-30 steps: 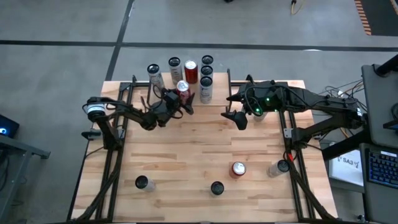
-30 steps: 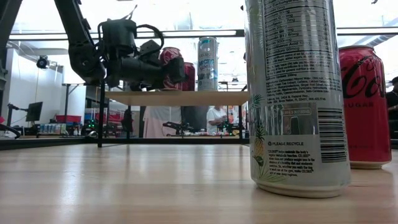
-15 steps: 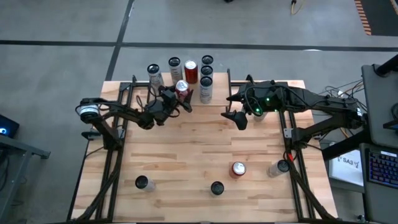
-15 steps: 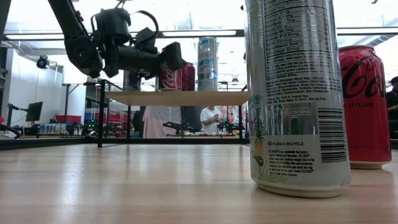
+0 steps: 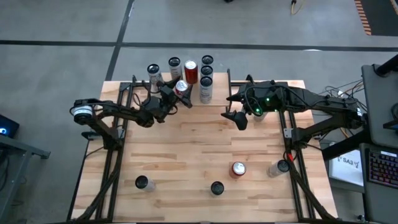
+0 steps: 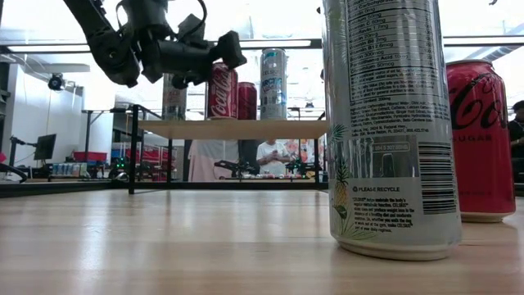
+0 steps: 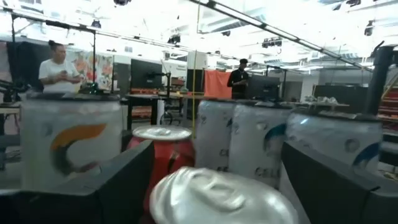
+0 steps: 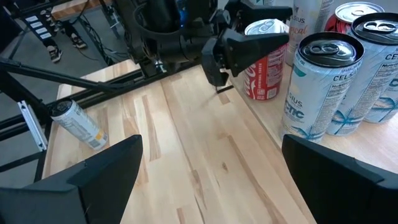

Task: Place canned beverage on shelf
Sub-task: Put the red soda can aligned with the other red soda can on the shelf

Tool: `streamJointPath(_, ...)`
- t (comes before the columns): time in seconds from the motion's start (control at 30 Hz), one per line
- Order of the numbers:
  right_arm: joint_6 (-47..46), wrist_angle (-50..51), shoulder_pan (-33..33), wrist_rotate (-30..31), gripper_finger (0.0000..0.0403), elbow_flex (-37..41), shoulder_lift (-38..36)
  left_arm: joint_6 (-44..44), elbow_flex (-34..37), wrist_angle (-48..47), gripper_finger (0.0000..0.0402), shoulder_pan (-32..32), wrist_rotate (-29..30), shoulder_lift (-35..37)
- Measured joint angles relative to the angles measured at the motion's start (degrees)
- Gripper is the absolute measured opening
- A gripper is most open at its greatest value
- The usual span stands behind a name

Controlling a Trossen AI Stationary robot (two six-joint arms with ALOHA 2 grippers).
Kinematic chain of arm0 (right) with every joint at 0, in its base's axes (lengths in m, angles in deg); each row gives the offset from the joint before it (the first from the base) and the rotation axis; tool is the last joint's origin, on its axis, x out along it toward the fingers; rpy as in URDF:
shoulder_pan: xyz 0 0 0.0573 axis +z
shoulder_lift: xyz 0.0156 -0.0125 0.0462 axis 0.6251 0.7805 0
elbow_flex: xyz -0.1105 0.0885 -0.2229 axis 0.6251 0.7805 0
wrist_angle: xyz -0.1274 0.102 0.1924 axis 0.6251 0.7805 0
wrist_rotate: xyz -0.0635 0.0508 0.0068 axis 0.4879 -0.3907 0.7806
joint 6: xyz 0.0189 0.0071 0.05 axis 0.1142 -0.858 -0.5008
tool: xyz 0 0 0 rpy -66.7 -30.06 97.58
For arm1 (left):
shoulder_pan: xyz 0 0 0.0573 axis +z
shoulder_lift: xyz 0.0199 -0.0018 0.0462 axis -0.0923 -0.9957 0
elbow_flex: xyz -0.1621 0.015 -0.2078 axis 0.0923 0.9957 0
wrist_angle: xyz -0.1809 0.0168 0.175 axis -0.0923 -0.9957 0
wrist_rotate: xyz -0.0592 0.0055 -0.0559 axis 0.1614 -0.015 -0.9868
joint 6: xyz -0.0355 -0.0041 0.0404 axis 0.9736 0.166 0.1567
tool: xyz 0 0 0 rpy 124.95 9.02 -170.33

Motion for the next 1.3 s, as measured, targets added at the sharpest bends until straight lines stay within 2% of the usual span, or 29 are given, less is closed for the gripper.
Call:
streamJointPath(0.2, 0.08, 0.10, -0.01, 0.00, 0.0376, 0.00, 0.00, -6.65, -1.46, -0.37, 0.0337, -2.98, 0.63, 2.16)
streamJointPath(0.4, 0.10, 0.17, 0.00, -0.02, 0.0376, 0.00, 0.00, -17.37, -1.42, -4.39, 0.0337, -7.88, 10.31, 9.42)
streamJointPath(0.5, 0.10, 0.37, -0.01, -0.02, 0.0376, 0.00, 0.00, -19.38, -1.37, -10.92, 0.0335, -10.73, 12.02, 14.03)
streamJointPath(0.6, 0.10, 0.37, -0.01, -0.04, 0.0376, 0.00, -0.01, -18.12, -1.94, -29.56, 0.0321, -13.60, 12.03, 20.30)
streamJointPath(0.7, 0.10, 0.46, -0.01, -0.09, 0.0376, 0.00, 0.00, -10.23, -5.67, -61.40, 0.0289, -14.85, 9.67, 26.77)
streamJointPath(0.77, 0.19, 0.54, -0.01, -0.11, 0.0376, 0.00, 0.00, -3.29, -8.53, -79.74, 0.0250, -14.55, 7.58, 28.86)
streamJointPath(0.83, 0.86, 0.54, 0.00, -0.11, 0.0376, 0.00, 0.00, -1.05, -9.74, -89.37, 0.0193, -13.91, 5.47, 29.23)
streamJointPath(0.9, 1.19, 0.48, 0.00, -0.10, 0.0376, 0.00, 0.00, -1.36, -9.86, -90.88, 0.0120, -13.48, 3.72, 28.61)
streamJointPath(0.97, 1.20, 0.33, -0.01, -0.11, 0.0376, 0.00, 0.00, -2.82, -9.46, -88.38, 0.0043, -12.46, 2.64, 27.49)
streamJointPath(1.0, 1.20, 0.34, -0.01, -0.11, 0.0376, 0.00, 0.00, -3.11, -9.17, -87.26, 0.0023, -11.70, 2.69, 26.73)
streamJointPath(1.13, 1.11, 0.34, -0.01, -0.09, 0.0376, 0.00, -0.02, -3.22, -8.91, -83.05, 0.0014, -7.91, 3.06, 23.22)
streamJointPath(1.3, 0.91, 0.37, -0.01, -0.09, 0.0376, 0.00, 0.00, -2.72, -11.23, -82.91, 0.0003, -4.02, 3.10, 18.71)
